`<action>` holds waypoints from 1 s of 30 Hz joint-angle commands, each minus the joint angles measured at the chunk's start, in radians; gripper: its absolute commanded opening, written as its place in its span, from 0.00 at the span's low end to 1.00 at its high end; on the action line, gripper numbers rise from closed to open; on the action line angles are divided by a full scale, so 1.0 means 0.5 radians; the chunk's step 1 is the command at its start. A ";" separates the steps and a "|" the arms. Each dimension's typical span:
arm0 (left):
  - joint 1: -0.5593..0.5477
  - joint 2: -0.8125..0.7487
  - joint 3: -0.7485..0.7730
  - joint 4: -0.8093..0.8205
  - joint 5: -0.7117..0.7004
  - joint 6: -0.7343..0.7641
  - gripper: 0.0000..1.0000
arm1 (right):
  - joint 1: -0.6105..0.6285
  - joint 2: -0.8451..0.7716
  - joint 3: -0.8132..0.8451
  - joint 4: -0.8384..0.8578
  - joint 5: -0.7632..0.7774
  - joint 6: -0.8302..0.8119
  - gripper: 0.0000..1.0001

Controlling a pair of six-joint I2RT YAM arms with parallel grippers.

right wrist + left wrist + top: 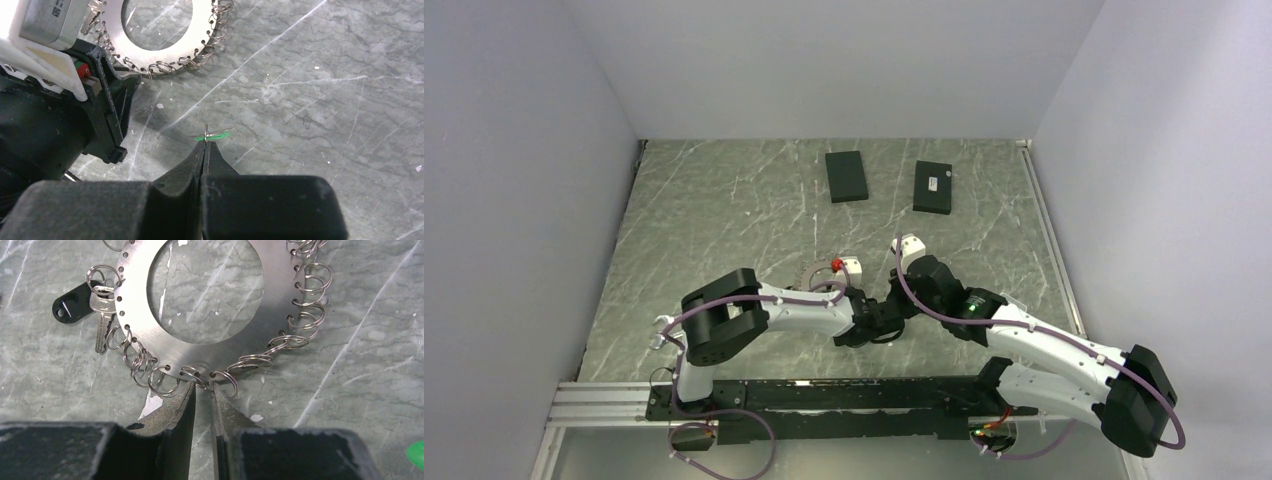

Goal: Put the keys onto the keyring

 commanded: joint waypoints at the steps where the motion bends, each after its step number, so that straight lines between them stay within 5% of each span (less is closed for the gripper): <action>1: -0.044 -0.050 0.029 -0.087 -0.022 -0.097 0.22 | 0.005 -0.029 0.000 0.073 -0.011 -0.004 0.00; 8: -0.053 -0.067 -0.004 -0.183 -0.053 -0.204 0.24 | 0.005 -0.013 0.005 0.076 -0.008 -0.004 0.00; 15: -0.047 -0.081 -0.005 -0.091 -0.136 -0.149 0.46 | 0.006 -0.007 0.004 0.078 -0.008 -0.004 0.00; 30: 0.070 -0.082 -0.070 0.024 -0.100 -0.101 0.38 | 0.006 0.003 0.002 0.082 -0.032 -0.004 0.00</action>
